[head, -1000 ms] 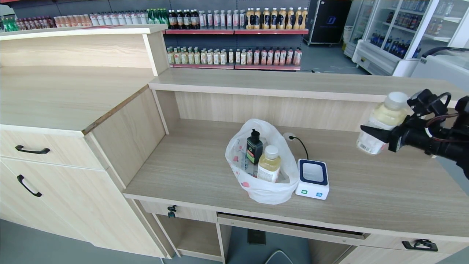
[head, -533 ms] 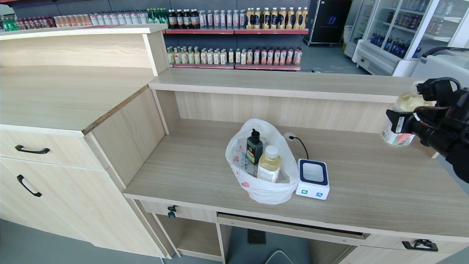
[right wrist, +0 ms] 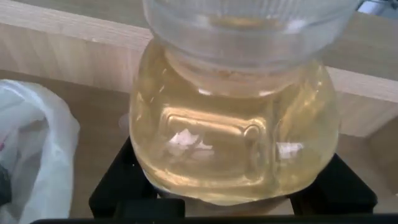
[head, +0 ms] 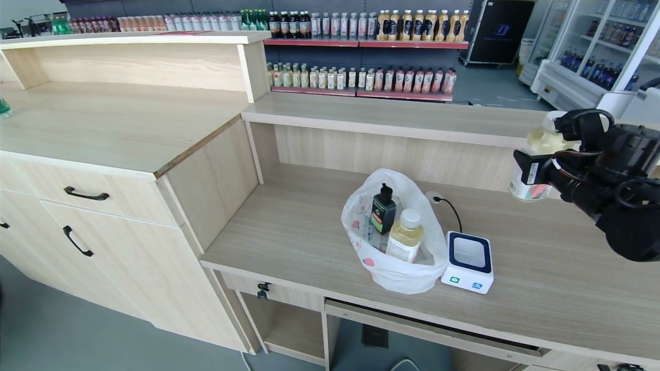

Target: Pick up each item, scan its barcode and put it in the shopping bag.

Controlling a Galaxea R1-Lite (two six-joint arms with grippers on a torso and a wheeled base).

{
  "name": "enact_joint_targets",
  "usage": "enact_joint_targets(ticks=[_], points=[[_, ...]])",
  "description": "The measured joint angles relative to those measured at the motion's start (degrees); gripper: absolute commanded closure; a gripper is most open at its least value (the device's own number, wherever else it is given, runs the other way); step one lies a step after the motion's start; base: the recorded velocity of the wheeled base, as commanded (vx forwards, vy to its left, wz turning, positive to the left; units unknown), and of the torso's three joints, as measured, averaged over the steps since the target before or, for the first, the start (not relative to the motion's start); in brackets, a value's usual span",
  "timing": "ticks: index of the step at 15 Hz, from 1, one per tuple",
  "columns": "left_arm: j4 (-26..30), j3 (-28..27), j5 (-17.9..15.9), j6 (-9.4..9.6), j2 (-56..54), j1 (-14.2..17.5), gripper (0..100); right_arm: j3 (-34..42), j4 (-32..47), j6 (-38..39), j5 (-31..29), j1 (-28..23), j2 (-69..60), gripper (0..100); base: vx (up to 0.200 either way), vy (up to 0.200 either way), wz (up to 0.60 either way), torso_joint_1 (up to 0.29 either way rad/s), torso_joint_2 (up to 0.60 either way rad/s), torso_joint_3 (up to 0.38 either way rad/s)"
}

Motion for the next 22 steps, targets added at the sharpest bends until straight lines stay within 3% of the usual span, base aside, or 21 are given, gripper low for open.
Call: enact_joint_targets(ticks=[5, 9, 22], points=[[0.0, 0.0, 0.0, 0.02, 0.0, 0.0, 0, -2.4, -2.1, 8.1, 8.4, 2.6, 2.7, 100, 0.0, 0.0, 0.0, 0.0, 0.0, 0.0], [0.0, 0.0, 0.0, 0.02, 0.0, 0.0, 0, -5.1, -3.7, 10.5, 9.7, 4.4, 8.6, 100, 0.0, 0.0, 0.0, 0.0, 0.0, 0.0], [0.0, 0.0, 0.0, 0.0, 0.0, 0.0, 0, -12.4, -5.9, 12.3, 20.3, 7.8, 21.5, 100, 0.0, 0.0, 0.0, 0.0, 0.0, 0.0]])
